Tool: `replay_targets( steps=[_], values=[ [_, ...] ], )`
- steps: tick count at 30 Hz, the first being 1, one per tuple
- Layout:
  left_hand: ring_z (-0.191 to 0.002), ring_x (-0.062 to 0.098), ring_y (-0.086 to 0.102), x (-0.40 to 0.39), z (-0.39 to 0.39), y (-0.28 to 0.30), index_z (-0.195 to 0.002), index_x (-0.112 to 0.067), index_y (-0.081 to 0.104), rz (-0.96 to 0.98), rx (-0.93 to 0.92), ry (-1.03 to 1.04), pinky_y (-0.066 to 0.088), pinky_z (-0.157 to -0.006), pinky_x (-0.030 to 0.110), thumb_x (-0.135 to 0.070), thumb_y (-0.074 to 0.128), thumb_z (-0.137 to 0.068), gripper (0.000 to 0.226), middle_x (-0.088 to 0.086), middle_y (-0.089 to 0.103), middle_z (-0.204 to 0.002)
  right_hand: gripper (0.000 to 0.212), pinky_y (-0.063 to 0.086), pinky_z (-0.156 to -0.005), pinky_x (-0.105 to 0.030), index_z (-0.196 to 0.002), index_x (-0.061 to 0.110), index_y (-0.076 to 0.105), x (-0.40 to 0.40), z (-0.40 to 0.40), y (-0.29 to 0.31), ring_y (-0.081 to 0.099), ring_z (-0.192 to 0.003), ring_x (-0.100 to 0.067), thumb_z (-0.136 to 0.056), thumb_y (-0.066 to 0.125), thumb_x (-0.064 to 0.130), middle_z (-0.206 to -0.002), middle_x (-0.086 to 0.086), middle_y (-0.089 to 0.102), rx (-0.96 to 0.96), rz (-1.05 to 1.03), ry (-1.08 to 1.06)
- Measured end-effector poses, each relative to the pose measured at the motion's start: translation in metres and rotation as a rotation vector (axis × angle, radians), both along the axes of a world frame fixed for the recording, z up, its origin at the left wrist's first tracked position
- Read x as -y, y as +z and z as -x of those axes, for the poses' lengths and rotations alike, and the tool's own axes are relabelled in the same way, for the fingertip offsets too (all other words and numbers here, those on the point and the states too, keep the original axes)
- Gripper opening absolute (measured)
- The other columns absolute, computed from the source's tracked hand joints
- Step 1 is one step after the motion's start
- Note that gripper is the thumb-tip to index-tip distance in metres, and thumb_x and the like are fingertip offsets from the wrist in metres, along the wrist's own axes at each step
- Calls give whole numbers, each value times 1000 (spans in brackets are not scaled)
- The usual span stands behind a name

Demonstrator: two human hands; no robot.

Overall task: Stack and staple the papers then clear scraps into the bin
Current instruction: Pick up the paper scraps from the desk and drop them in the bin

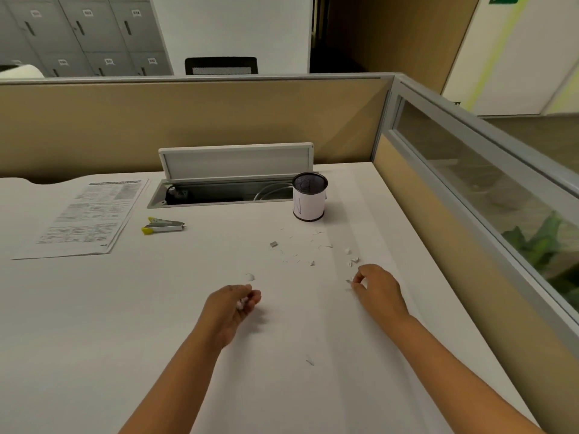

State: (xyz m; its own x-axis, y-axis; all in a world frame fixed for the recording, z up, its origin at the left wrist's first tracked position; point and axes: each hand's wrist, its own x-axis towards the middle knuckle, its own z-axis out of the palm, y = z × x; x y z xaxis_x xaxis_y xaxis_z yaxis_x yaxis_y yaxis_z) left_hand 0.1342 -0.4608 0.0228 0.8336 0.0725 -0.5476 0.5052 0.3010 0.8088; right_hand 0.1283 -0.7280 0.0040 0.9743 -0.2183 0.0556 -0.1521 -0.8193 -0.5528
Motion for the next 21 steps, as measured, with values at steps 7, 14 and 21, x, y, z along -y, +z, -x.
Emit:
replay_targets(
  steps=[7, 14, 21],
  values=[
    [-60, 18, 56, 14, -50, 18, -92, 10, 57, 59, -55, 28, 49, -43, 14, 9, 49, -88, 9, 13, 47, -71, 21, 40, -65, -19, -73, 13, 55, -5, -10, -6, 57, -74, -16, -92, 49, 7, -79, -3, 59, -78, 148, 114],
    [-74, 23, 53, 73, -159, 80, -122, 11, 47, 16, 60, -117, 53, -76, 29, 10, 40, -92, 31, 21, 43, -108, 15, 35, -56, -9, -73, 11, 61, -5, -7, -14, 54, -65, -8, -86, 57, 6, -78, 1, 65, -1, 67, 42],
    [-105, 30, 41, 121, -222, 104, -145, -3, 22, 196, 34, -89, 39, -102, 41, -15, 38, -97, 52, 17, 25, -150, 22, 37, -51, -8, -65, 16, 52, -2, -10, -21, 51, -54, -3, -82, 59, 5, -70, 4, 61, -13, -67, -66]
  ],
)
